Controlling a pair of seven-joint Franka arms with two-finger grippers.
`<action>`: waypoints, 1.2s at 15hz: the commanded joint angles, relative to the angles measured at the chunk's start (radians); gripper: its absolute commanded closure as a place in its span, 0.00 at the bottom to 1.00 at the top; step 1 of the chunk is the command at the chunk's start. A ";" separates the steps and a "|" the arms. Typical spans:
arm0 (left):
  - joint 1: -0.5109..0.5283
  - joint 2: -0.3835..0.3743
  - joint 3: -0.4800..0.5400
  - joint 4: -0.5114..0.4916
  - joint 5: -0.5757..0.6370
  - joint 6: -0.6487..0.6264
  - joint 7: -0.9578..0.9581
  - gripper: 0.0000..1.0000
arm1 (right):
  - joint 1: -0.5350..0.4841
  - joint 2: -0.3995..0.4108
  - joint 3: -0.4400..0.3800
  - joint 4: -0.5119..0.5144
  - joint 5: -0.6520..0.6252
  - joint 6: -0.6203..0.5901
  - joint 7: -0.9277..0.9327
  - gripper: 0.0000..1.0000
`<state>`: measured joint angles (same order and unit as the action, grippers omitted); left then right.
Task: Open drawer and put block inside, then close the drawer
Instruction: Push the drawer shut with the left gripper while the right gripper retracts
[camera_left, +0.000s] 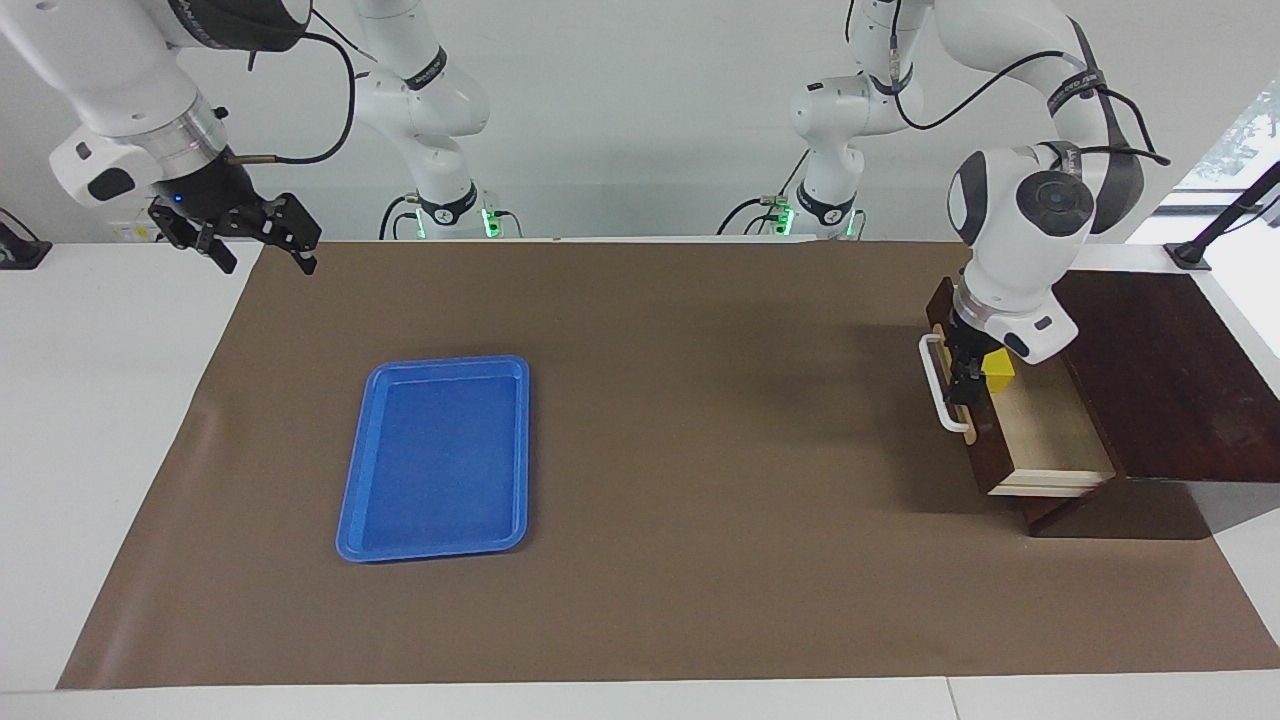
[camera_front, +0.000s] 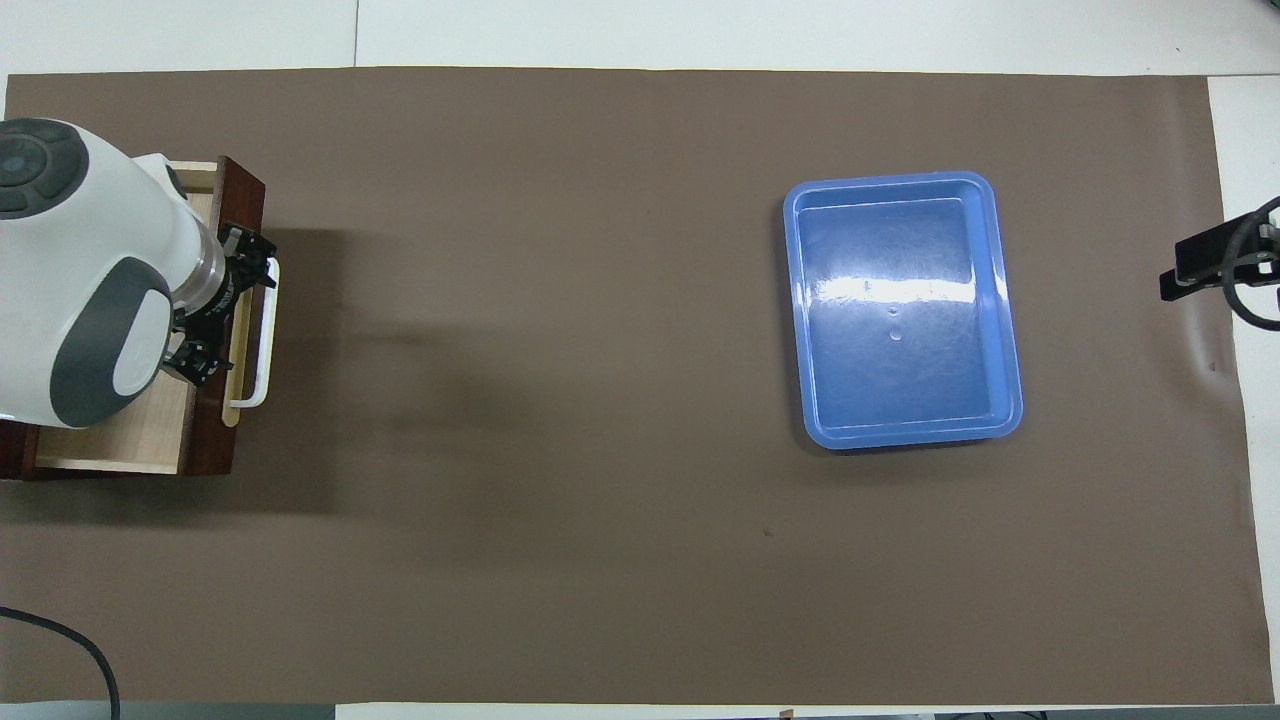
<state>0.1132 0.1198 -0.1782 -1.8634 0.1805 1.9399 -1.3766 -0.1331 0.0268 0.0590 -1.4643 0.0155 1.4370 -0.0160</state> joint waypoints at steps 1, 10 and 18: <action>0.109 -0.008 0.003 -0.030 0.036 0.070 0.117 0.00 | -0.002 -0.073 0.008 -0.114 -0.006 0.040 -0.004 0.00; 0.053 -0.040 -0.009 -0.004 0.027 -0.046 0.231 0.00 | -0.003 -0.048 0.010 -0.243 -0.009 0.168 0.024 0.00; -0.044 -0.155 -0.021 0.101 -0.157 -0.349 0.868 0.00 | 0.006 -0.034 -0.002 -0.191 -0.022 0.148 0.014 0.00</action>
<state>0.1144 -0.0445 -0.2109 -1.7801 0.0372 1.6394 -0.5975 -0.1337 -0.0115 0.0619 -1.6716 0.0137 1.5917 -0.0085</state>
